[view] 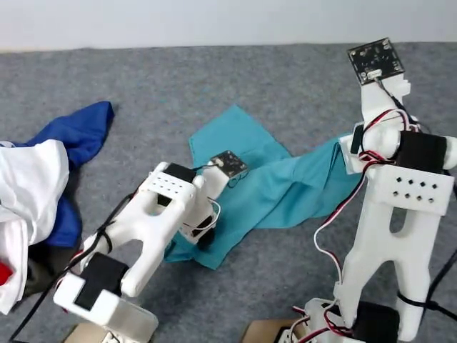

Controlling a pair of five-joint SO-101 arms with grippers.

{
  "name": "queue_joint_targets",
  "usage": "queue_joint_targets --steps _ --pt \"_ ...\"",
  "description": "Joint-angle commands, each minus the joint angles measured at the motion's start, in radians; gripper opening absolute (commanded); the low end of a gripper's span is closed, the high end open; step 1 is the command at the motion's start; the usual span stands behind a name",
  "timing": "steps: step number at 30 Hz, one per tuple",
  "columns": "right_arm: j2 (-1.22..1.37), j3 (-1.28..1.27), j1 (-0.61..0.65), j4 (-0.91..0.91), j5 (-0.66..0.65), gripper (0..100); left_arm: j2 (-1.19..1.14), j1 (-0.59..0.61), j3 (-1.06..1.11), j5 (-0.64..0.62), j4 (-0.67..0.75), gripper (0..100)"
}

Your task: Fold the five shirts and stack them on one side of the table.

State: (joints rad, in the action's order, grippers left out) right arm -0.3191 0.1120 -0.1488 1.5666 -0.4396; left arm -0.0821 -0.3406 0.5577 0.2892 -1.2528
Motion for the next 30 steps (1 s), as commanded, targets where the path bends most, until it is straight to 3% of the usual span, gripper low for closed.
queue_joint_targets --steps 1,8,14,21,25,30 --pt "-0.002 0.011 0.01 -0.002 0.008 0.9 -0.006 -0.012 -0.03 0.014 -0.003 16" --pt "-0.002 0.011 0.01 0.008 0.008 0.9 -0.003 -0.012 -0.039 0.014 -0.041 16" --pt "-0.007 0.011 0.007 0.025 0.008 0.9 0.12 -0.02 -0.16 0.009 -0.203 17" --pt "-0.008 0.011 0.01 0.025 0.008 0.9 0.295 -0.16 -0.174 -0.091 -0.315 26" --pt "-0.01 0.011 0.01 0.025 0.008 0.9 0.282 -0.241 -0.081 -0.144 -0.273 26" --pt "-0.01 0.011 0.007 0.025 0.009 0.9 0.218 -0.244 0.021 -0.155 -0.141 26"
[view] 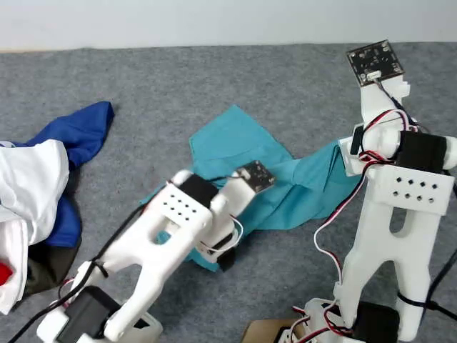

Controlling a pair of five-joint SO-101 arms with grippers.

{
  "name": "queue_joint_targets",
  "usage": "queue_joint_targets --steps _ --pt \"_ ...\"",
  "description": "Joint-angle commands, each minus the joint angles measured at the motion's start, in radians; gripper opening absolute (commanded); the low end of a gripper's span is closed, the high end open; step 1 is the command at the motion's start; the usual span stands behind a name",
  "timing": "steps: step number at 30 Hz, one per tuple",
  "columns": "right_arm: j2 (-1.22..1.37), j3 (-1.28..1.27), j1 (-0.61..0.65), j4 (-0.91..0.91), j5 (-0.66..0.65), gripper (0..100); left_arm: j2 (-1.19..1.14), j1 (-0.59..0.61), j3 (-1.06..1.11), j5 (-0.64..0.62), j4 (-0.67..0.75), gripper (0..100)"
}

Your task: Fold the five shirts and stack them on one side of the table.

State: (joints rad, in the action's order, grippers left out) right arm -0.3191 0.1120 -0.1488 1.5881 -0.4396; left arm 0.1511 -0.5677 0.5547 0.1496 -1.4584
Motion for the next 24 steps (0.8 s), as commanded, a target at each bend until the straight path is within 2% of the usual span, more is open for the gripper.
queue_joint_targets --steps 1,8,13,24 --pt "-0.01 0.011 0.007 0.004 0.009 0.9 -0.032 -0.017 0.028 -0.015 0.08 26" --pt "-0.01 0.011 0.005 0.004 0.009 0.9 -0.196 0.002 0.021 -0.012 0.187 26" --pt "-0.01 0.011 0.005 0.004 0.009 0.9 -0.288 0.043 -0.018 -0.012 0.196 26" --pt "-0.012 0.012 0.004 0.004 0.008 0.9 -0.276 0.049 -0.036 0.031 0.192 7"
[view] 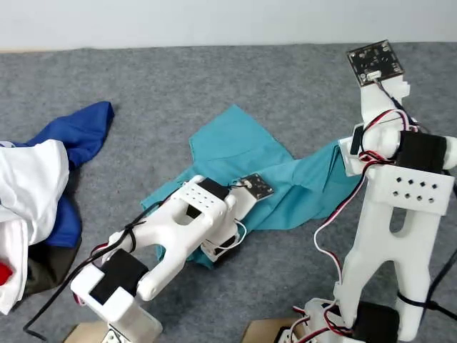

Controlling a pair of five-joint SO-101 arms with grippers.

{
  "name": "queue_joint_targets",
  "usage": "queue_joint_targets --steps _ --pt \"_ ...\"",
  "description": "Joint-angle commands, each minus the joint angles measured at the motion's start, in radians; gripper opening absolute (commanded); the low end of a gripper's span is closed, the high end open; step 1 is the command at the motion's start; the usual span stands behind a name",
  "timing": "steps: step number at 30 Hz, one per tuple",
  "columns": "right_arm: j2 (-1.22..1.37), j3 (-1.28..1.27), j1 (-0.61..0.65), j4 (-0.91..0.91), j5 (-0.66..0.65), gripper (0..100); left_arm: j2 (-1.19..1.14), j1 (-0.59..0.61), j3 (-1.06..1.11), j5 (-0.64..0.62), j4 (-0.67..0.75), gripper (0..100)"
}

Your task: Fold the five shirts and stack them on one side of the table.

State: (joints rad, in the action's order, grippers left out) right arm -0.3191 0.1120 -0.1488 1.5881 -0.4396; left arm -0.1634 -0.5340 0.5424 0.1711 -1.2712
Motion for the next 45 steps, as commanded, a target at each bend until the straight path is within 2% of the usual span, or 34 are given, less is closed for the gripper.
queue_joint_targets --steps 1,5,9,14,19,27,33,38,45 --pt "-0.012 0.012 0.004 0.004 0.008 0.9 0.055 0.014 -0.025 0.011 -0.008 5" --pt "-0.012 0.017 0.004 0.004 0.008 0.9 0.137 0.015 -0.053 0.068 -0.071 1" --pt "-0.013 0.018 0.004 0.004 0.008 0.9 0.235 0.043 -0.128 0.078 -0.187 0" --pt "-0.045 0.069 0.004 0.008 0.008 0.9 0.377 0.184 -0.314 0.08 -0.333 0" --pt "-0.111 0.135 0.004 0.008 0.008 0.9 0.477 0.339 -0.532 0.08 -0.419 0" --pt "-0.199 0.272 -0.005 0.008 0.008 0.9 0.592 0.523 -0.788 0.074 -0.42 0" --pt "-0.239 0.313 -0.107 -0.001 0.008 0.9 0.674 0.62 -0.88 0.072 -0.417 0" --pt "-0.282 0.365 -0.133 -0.002 0.008 0.9 0.743 0.644 -0.957 0.072 -0.404 0" --pt "-0.338 0.539 -0.133 -0.004 0.008 0.9 0.832 0.644 -1.044 0.072 -0.239 1"
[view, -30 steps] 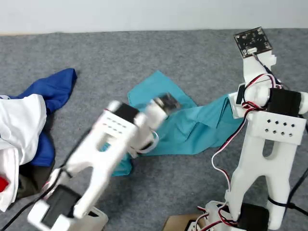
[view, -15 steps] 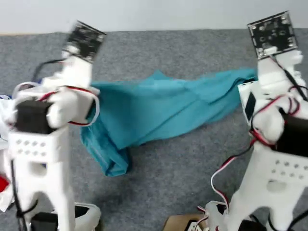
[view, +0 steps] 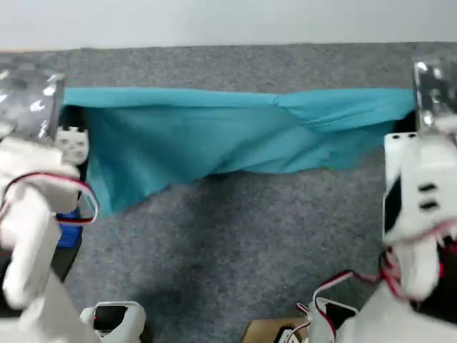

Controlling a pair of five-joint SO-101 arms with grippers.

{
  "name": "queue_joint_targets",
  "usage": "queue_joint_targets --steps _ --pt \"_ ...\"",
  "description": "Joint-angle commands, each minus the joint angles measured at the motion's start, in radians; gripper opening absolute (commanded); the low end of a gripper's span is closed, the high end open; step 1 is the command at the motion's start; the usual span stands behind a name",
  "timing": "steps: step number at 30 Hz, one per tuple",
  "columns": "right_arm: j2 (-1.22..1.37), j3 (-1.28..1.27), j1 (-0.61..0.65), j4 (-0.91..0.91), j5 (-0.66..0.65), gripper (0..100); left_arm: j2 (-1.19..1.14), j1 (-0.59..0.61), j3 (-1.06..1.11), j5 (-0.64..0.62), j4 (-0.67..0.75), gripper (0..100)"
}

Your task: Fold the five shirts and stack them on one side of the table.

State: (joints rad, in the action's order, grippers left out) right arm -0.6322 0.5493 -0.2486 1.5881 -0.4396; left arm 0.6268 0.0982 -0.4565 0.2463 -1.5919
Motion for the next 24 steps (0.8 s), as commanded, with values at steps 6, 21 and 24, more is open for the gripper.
queue_joint_targets --steps 6,21,24 --pt "-0.039 0.301 -0.035 -0.088 0.005 0.9 0.13 0.012 -0.067 -0.003 0.164 1" --pt "-0.041 0.557 -0.035 -0.051 -0.245 0.9 0.287 0.006 -0.061 0.049 -0.163 1" --pt "-0.041 0.621 -0.035 -0.012 -0.29 0.9 0.316 0.009 -0.03 0.049 -0.163 1"
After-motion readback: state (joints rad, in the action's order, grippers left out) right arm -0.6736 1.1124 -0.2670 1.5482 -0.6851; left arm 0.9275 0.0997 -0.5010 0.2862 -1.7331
